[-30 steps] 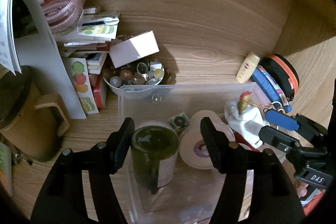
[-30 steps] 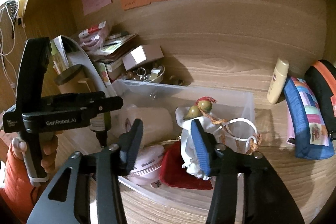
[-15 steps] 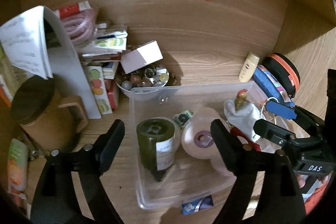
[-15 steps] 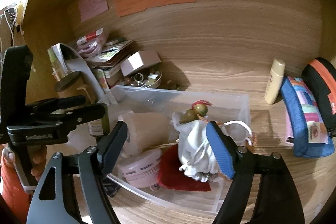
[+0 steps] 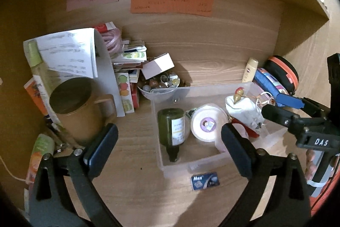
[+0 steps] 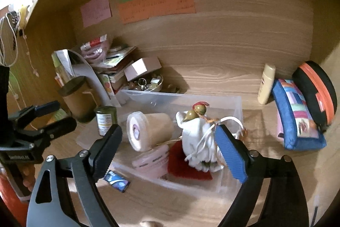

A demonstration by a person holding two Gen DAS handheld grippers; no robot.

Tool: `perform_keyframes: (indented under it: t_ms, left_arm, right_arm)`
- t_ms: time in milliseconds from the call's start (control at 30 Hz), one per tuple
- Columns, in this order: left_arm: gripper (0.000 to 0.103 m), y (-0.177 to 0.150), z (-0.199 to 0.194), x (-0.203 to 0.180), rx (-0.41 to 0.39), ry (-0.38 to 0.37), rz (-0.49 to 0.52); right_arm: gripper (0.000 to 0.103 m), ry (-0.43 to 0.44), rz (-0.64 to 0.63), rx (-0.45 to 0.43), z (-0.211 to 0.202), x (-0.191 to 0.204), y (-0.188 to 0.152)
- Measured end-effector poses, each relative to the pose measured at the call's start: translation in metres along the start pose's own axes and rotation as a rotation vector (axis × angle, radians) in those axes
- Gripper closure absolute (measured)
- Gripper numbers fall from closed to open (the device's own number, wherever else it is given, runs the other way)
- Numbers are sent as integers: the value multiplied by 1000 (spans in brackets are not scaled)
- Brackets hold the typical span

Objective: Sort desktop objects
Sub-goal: 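Move both open grippers back toward the remaining desk items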

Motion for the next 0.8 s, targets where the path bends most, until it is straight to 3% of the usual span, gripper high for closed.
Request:
perform_keyframes:
  t_ms: [433, 800]
  left_arm:
    - [2, -21, -42, -9, -22, -49, 15]
    - [1, -60, -41, -4, 49, -87, -41]
  right_arm:
    - [15, -46, 23, 13, -42, 19, -20]
    - [15, -110, 40, 107, -47, 22, -66]
Point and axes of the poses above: each gripper's, at about its wrist camera, not at the fingertips, and z roughly the way its jaws point, x to its left, y to its top, the point moved 1 cm from there along z, roughly the way its jaws point, and after that the axes turned 12 degrees about -x, right-handed, at the moved point
